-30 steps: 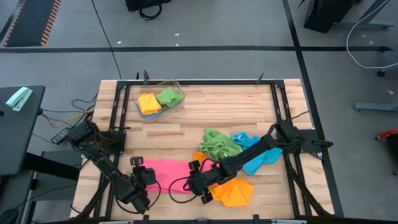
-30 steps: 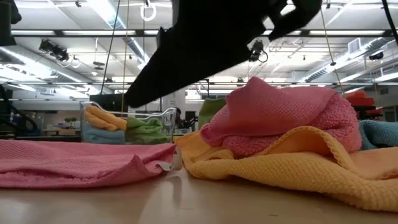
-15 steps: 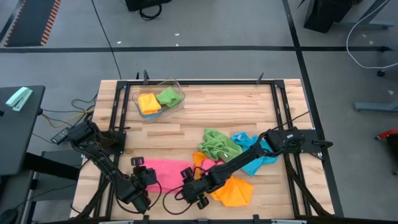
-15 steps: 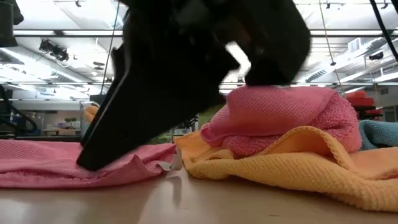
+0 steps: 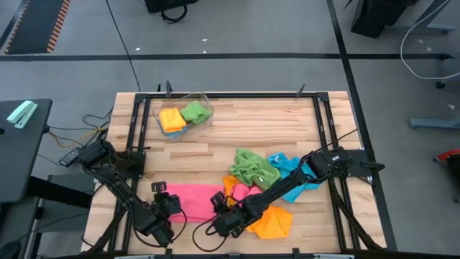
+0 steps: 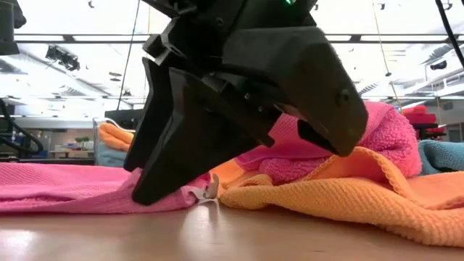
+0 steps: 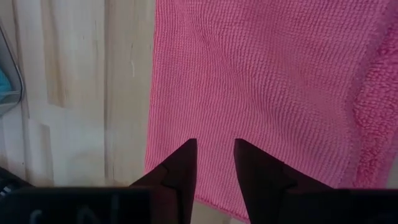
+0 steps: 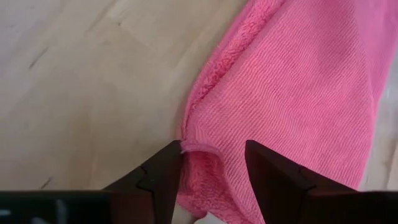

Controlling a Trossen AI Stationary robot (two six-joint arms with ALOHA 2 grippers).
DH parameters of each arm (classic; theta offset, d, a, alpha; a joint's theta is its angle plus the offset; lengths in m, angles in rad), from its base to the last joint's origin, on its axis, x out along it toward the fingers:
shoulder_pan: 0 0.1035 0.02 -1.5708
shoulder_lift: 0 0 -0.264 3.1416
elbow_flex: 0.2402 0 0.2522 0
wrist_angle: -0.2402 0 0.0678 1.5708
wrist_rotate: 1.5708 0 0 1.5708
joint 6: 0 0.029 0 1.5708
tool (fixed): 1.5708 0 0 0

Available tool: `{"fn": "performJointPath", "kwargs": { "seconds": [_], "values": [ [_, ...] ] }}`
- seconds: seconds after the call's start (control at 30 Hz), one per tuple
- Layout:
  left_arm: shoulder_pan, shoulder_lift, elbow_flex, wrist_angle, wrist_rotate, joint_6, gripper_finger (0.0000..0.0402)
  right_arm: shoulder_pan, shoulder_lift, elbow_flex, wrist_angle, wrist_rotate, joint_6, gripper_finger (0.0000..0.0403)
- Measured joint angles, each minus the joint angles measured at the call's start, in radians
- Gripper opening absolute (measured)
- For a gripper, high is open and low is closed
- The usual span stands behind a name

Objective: Fold microfiber towels
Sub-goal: Fold the left pink microfiber towel

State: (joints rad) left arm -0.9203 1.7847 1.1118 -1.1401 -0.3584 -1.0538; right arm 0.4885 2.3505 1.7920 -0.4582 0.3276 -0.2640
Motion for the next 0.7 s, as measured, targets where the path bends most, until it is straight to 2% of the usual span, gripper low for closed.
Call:
{"fn": "performJointPath", "kwargs": {
  "seconds": [0.47, 0.7],
  "values": [
    [0.0, 0.0, 0.0, 0.014, 0.0, 0.002, 0.0113, -0.018, -0.018, 0.024, -0.017, 0.013, -0.016, 0.017],
    [0.0, 0.0, 0.0, 0.015, 0.0, 0.003, 0.011, -0.015, -0.018, -0.003, 0.018, -0.039, -0.031, 0.0164]
  ]
}}
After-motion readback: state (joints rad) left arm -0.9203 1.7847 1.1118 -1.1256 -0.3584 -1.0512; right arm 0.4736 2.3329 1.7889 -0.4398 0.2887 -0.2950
